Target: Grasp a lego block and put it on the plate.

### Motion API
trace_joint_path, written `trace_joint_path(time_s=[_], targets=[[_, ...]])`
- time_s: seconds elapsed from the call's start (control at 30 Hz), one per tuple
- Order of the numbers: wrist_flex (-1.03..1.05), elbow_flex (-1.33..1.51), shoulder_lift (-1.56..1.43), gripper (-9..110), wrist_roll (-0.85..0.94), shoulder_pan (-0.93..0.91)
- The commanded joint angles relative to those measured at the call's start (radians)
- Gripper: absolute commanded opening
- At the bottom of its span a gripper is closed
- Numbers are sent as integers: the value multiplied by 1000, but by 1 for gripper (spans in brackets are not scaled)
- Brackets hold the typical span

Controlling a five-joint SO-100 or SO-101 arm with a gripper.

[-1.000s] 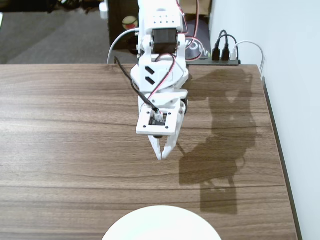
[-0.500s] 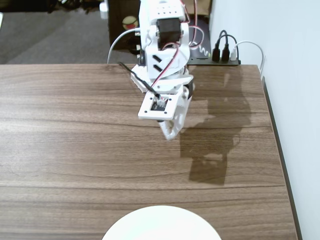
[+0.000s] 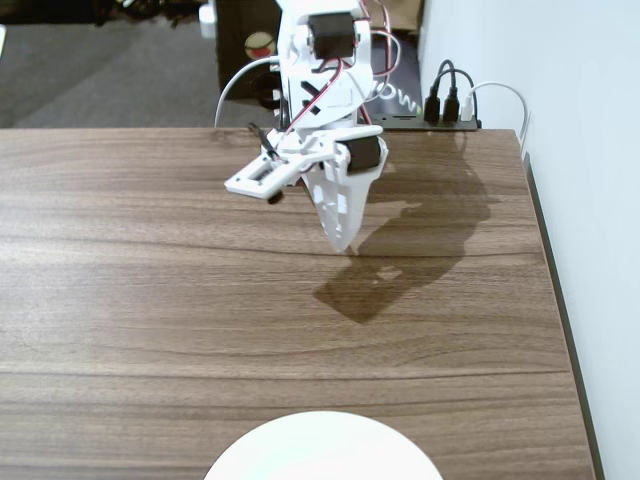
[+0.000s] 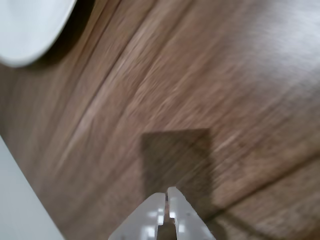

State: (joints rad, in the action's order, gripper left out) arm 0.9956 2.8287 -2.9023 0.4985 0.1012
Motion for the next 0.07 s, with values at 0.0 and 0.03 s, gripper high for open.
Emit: trace_joint_path(time_s=[0.0,0.03], targets=[[31,0,-61,0,-123,-18],[46,2,-83,0,-158,-28]])
